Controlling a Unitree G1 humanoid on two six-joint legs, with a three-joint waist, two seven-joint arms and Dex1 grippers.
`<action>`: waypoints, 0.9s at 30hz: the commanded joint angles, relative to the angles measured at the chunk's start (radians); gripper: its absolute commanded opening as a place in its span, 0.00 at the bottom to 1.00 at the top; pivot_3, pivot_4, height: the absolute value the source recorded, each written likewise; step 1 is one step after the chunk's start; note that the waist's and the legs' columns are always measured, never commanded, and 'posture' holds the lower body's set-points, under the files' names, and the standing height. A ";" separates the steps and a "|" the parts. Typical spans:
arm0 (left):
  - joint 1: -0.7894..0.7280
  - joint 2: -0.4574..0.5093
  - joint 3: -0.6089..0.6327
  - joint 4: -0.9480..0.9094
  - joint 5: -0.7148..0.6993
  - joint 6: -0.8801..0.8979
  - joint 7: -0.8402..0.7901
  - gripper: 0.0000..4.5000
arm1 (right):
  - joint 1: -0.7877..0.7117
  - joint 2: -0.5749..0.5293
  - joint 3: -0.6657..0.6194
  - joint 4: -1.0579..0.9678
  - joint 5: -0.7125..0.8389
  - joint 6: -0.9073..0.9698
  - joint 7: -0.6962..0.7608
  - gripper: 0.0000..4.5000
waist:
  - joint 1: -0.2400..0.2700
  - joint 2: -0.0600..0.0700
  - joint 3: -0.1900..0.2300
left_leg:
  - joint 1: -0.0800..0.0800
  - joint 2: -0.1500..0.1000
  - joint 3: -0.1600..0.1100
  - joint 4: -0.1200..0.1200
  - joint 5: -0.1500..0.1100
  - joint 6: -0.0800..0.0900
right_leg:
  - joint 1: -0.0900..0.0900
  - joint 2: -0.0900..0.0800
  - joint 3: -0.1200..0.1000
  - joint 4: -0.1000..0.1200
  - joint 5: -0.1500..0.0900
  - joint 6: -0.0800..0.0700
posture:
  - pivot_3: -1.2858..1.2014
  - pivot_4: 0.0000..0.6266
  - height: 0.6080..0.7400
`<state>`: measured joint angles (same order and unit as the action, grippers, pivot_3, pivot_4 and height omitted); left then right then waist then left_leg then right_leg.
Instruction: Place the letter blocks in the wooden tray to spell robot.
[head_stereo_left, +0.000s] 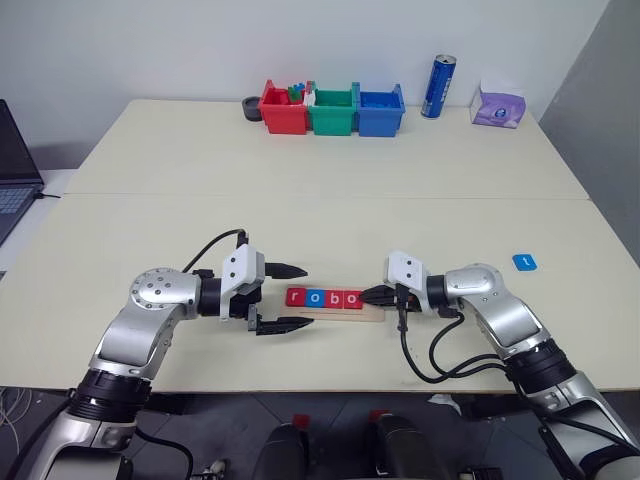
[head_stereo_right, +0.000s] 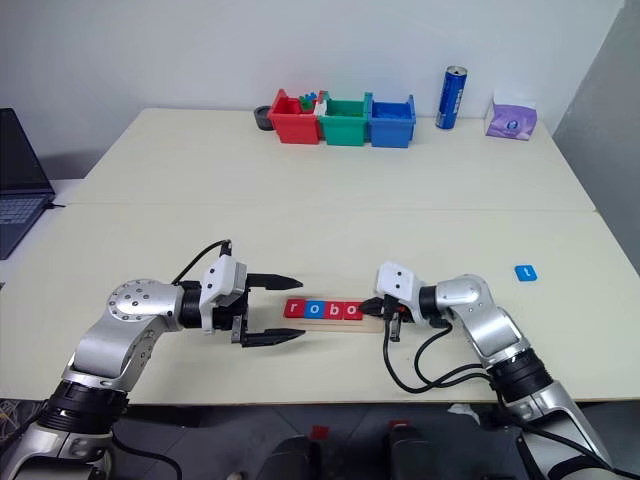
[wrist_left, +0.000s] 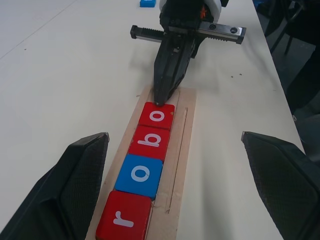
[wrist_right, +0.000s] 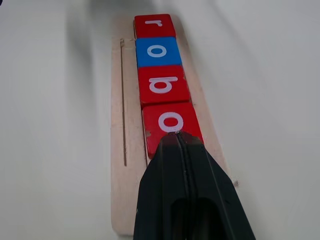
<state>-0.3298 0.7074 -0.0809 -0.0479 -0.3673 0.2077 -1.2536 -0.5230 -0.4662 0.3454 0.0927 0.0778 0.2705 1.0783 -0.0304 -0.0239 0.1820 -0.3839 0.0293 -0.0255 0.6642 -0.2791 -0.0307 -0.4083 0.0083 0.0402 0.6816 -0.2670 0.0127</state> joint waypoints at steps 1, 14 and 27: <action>-0.005 0.012 0.018 -0.040 -0.009 -0.002 0.004 1.00 | -0.016 0.002 -0.003 -0.013 -0.002 -0.014 -0.001 0.00 | 0.000 0.000 0.000 | 0.000 0.000 0.000 0.000 0.000 0.000 | 0.000 0.000 0.000 0.000 0.000 0.000 | 0.52 0.24 1.00; -0.017 0.000 0.013 -0.053 -0.019 0.012 0.010 1.00 | 0.019 -0.081 -0.105 -0.088 0.051 0.077 -0.011 0.00 | 0.000 0.000 0.000 | 0.000 0.000 0.000 0.000 0.000 0.000 | 0.000 0.000 0.000 0.000 0.000 0.000 | 0.52 0.24 1.00; -0.216 -0.286 -0.145 -0.066 0.082 0.092 0.261 1.00 | 0.169 -0.141 -0.564 -0.194 0.032 0.374 -0.520 0.36 | 0.020 0.000 0.000 | -0.001 -0.003 0.000 0.002 0.000 0.000 | 0.002 -0.002 0.002 -0.001 0.001 0.001 | 0.52 0.24 1.00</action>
<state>-0.5194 0.4426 -0.2070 -0.1296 -0.3135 0.3039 -1.0335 -0.3628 -0.5957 -0.1634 -0.0890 0.1296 0.6442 0.6249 -0.0101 -0.0241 0.1819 -0.3847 0.0267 -0.0248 0.6657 -0.2790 -0.0308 -0.4065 0.0068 0.0426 0.6808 -0.2663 0.0139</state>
